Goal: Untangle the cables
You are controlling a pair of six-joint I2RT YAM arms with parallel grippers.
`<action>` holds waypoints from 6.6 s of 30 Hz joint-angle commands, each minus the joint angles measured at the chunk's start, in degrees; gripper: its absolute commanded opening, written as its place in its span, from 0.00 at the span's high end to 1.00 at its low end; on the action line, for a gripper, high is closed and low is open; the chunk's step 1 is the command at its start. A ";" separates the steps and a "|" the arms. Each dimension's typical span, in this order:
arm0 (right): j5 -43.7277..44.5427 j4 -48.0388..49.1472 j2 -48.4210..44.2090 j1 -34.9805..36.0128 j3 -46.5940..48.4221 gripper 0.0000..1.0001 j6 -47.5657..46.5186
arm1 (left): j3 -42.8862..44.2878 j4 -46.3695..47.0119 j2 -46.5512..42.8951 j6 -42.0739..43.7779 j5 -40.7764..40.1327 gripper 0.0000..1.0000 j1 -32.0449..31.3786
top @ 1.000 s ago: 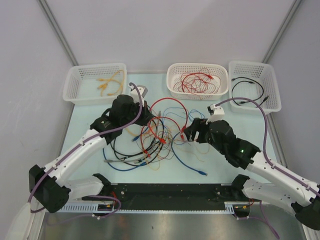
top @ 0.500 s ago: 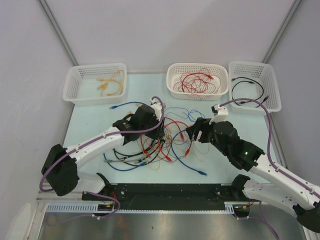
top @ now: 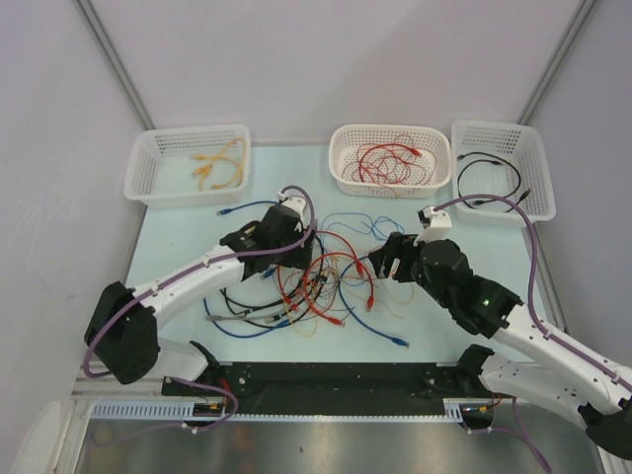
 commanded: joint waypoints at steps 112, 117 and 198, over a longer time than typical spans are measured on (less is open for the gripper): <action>-26.95 29.83 10.95 -9.35 8.96 0.31 -1.93 | 14.10 4.17 -17.53 3.69 20.24 1.00 -3.17; -28.72 30.45 12.18 -9.18 9.14 0.42 -1.93 | 13.84 4.25 -17.62 3.77 19.98 1.00 -3.26; -12.55 2.06 -5.74 -9.62 10.98 0.00 -3.51 | 60.83 -7.77 2.48 11.07 -11.48 1.00 4.64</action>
